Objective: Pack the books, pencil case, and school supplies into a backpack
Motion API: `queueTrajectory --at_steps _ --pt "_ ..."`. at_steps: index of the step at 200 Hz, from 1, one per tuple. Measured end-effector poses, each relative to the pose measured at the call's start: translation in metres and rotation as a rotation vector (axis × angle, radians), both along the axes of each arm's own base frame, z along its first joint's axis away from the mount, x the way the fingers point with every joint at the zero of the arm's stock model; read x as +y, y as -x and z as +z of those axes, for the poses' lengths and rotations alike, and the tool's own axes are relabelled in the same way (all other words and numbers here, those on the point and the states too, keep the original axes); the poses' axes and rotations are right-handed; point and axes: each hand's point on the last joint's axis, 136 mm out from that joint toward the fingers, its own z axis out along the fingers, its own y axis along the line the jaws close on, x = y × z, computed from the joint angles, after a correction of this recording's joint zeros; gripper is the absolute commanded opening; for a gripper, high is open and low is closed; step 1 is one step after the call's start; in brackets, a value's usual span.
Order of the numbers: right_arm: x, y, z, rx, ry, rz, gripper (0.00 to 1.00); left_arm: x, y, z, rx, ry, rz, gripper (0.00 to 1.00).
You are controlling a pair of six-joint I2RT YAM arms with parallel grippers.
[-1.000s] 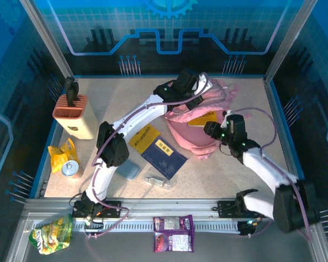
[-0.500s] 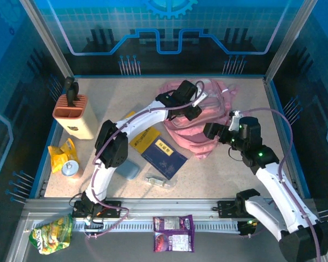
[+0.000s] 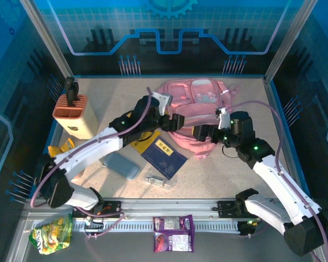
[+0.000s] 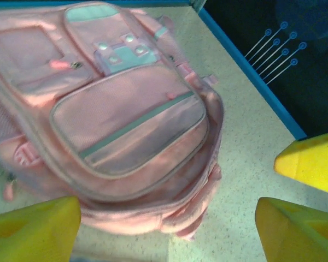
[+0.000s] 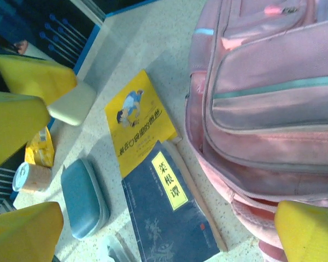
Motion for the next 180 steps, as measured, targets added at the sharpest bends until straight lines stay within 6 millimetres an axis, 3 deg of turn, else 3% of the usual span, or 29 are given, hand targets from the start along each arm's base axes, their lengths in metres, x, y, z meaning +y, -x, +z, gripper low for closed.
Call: queueTrajectory --at_steps 23,62,111,158,180 --pt "0.018 0.005 -0.017 0.046 0.035 0.051 1.0 0.024 0.014 -0.028 0.078 -0.001 0.09 0.99" --pt "0.057 0.014 -0.051 0.107 0.111 0.155 0.95 0.071 0.035 -0.077 0.215 -0.03 0.26 0.99" --pt "0.092 0.005 -0.087 0.16 0.202 0.195 0.84 0.125 0.042 -0.095 0.281 -0.003 0.467 0.99" --pt "0.149 -0.026 -0.101 0.137 0.245 0.229 0.7 0.168 0.04 -0.099 0.308 0.017 0.615 0.99" --pt "0.172 -0.042 -0.115 0.147 0.268 0.235 0.66 0.186 0.043 -0.11 0.333 0.029 0.676 0.99"
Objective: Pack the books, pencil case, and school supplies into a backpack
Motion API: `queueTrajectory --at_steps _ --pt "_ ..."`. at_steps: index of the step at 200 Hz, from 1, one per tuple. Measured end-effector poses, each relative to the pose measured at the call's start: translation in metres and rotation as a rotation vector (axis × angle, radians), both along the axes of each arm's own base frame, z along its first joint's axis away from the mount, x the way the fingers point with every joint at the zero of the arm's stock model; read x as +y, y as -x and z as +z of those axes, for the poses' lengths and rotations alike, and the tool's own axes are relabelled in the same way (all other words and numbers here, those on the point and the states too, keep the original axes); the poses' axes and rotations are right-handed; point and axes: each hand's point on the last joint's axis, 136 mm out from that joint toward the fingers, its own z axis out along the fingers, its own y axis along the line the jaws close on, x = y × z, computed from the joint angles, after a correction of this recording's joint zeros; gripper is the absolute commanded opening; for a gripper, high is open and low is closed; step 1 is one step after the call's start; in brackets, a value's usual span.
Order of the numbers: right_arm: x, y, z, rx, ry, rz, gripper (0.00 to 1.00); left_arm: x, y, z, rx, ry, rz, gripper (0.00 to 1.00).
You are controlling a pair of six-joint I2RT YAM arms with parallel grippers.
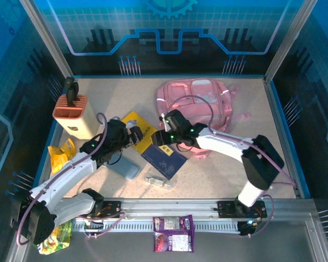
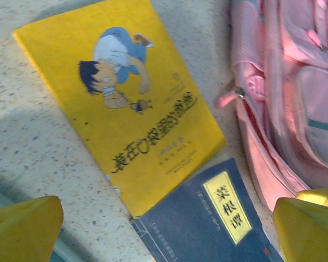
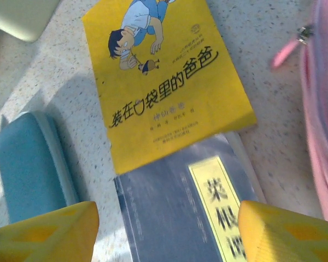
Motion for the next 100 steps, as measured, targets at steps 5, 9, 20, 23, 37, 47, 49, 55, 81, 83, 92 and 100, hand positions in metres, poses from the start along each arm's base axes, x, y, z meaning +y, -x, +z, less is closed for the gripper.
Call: queueTrajectory --at_steps 5,9,20,23,37,47,49,55,81,83,92,100 --pt "0.004 -0.004 -0.005 0.003 0.008 -0.001 0.66 0.004 0.001 -0.004 0.007 -0.003 0.012 0.99" --pt "0.007 -0.008 -0.007 0.003 0.013 -0.003 0.65 0.007 0.002 -0.007 0.015 -0.003 0.018 0.99" --pt "0.015 -0.017 -0.014 0.007 0.023 -0.007 0.66 0.013 0.003 -0.013 0.033 -0.001 0.035 0.99" --pt "0.017 -0.02 -0.016 0.007 0.027 -0.009 0.66 0.016 0.003 -0.015 0.038 0.0 0.044 0.99" --pt "0.027 -0.034 -0.022 0.001 0.039 -0.02 0.66 0.025 0.003 -0.02 0.055 0.008 0.069 0.99" --pt "0.033 -0.042 -0.026 -0.001 0.049 -0.029 0.68 0.03 0.002 -0.023 0.06 0.014 0.085 0.98" --pt "0.034 -0.044 -0.028 -0.001 0.053 -0.033 0.68 0.03 0.002 -0.023 0.06 0.016 0.086 0.97" --pt "0.037 -0.05 -0.03 -0.004 0.06 -0.039 0.69 0.032 0.002 -0.025 0.063 0.022 0.093 0.97" --pt "0.046 -0.069 -0.041 -0.019 0.095 -0.059 0.72 0.035 -0.003 -0.031 0.078 0.047 0.105 0.9" --pt "0.046 -0.07 -0.042 -0.018 0.101 -0.062 0.73 0.036 -0.004 -0.032 0.08 0.05 0.108 0.89" --pt "0.048 -0.075 -0.046 -0.018 0.117 -0.065 0.74 0.035 -0.007 -0.036 0.092 0.067 0.114 0.86" --pt "0.051 -0.079 -0.049 -0.019 0.128 -0.064 0.75 0.034 -0.009 -0.039 0.101 0.082 0.116 0.85"
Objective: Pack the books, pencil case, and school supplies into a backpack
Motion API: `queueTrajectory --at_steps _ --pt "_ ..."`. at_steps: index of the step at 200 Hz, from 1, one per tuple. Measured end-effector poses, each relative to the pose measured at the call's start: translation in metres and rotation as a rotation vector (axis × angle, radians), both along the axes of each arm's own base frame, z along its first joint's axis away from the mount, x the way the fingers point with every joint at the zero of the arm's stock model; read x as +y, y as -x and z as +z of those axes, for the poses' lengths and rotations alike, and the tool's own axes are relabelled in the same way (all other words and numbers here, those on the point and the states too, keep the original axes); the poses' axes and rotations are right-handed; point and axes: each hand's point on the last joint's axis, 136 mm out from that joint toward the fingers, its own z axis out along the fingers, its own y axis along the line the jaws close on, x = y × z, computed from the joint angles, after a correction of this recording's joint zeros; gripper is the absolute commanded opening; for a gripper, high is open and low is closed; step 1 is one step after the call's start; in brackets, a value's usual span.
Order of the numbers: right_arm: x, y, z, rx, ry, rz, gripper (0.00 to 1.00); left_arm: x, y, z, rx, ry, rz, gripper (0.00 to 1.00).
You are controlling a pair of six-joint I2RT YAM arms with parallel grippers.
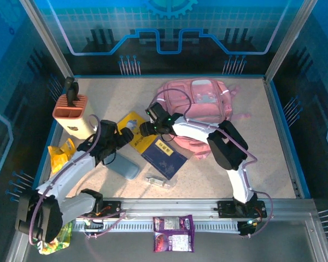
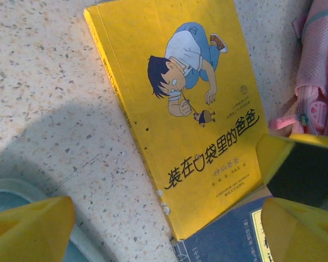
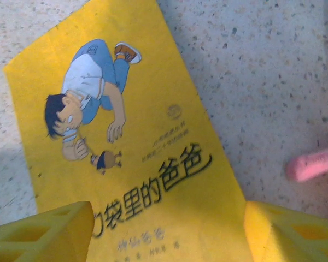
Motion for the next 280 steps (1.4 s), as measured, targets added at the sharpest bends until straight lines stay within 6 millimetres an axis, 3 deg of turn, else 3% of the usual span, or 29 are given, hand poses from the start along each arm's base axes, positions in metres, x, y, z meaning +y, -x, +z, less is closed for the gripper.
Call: queueTrajectory --at_steps 68,140,210,238,280 --pt "0.006 -0.008 -0.026 0.035 0.07 0.029 0.78 -0.002 -0.018 -0.028 0.063 0.071 0.026 0.78" --pt "0.008 -0.002 -0.039 0.061 0.077 0.043 0.78 0.002 -0.035 -0.035 0.032 0.145 0.037 0.7" --pt "0.017 0.039 -0.035 0.108 0.052 0.098 0.74 0.017 -0.042 -0.045 0.03 0.188 0.068 0.57" --pt "0.015 0.037 -0.034 0.129 0.036 0.093 0.74 0.014 -0.04 -0.055 0.067 0.195 0.059 0.61" --pt "0.014 0.021 -0.023 0.143 0.001 0.081 0.75 0.024 -0.031 -0.054 0.086 0.128 0.073 0.63"
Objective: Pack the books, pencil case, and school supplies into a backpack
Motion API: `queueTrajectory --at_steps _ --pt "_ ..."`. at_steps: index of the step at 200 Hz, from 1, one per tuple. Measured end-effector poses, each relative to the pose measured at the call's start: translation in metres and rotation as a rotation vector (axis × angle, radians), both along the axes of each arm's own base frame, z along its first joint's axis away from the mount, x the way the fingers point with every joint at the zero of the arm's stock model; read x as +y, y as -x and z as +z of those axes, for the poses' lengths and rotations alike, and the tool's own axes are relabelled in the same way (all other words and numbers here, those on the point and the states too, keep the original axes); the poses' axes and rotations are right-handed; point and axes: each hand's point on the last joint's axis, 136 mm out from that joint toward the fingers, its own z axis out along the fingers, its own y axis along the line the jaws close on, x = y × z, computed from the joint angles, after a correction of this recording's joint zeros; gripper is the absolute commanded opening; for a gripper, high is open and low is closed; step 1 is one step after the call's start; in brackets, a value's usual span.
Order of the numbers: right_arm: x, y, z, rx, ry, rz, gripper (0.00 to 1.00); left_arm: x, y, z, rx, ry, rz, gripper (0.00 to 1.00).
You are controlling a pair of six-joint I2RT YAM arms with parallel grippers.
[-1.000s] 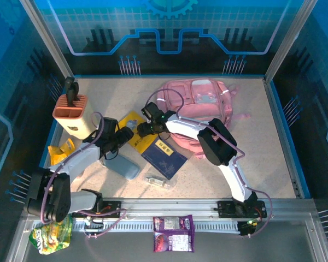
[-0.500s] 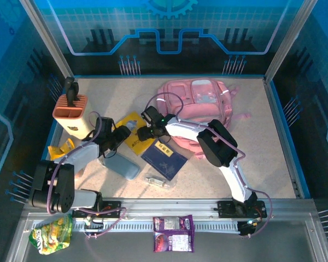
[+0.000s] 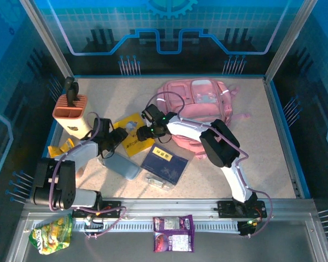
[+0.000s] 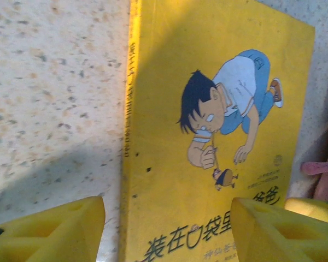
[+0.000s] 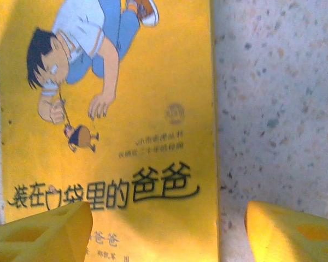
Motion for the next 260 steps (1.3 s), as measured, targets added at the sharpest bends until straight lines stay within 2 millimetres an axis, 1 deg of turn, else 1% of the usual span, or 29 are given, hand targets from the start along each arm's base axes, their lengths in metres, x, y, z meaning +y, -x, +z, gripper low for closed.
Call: queueTrajectory --at_steps 13,30,42,69,85,103,131,216,260 --pt "0.004 -0.002 0.002 0.006 -0.018 0.006 0.75 0.003 0.001 0.001 0.005 -0.025 -0.003 0.64" --pt "0.007 0.0 0.001 0.025 -0.03 0.018 0.75 0.004 0.002 0.0 0.012 -0.038 -0.015 0.65" --pt "0.009 0.002 -0.003 0.039 -0.03 0.025 0.75 0.004 0.003 -0.002 0.032 -0.045 -0.028 0.64" --pt "0.009 0.004 -0.013 0.068 -0.017 0.031 0.75 0.0 -0.007 -0.006 0.049 -0.044 -0.055 0.64" --pt "0.012 0.003 -0.01 0.071 -0.028 0.034 0.75 -0.003 -0.008 -0.011 0.062 -0.03 -0.07 0.64" --pt "0.014 0.004 -0.01 0.08 -0.035 0.042 0.75 -0.009 -0.009 -0.017 0.074 -0.004 -0.095 0.63" --pt "0.017 0.005 -0.008 0.089 -0.043 0.05 0.75 -0.014 -0.009 -0.021 0.08 0.01 -0.127 0.61" --pt "0.019 0.007 -0.002 0.124 -0.076 0.06 0.74 -0.012 -0.009 -0.022 0.074 0.005 -0.146 0.55" --pt "0.021 0.008 0.012 0.139 -0.119 0.063 0.73 -0.012 -0.009 -0.025 0.077 -0.002 -0.16 0.54"
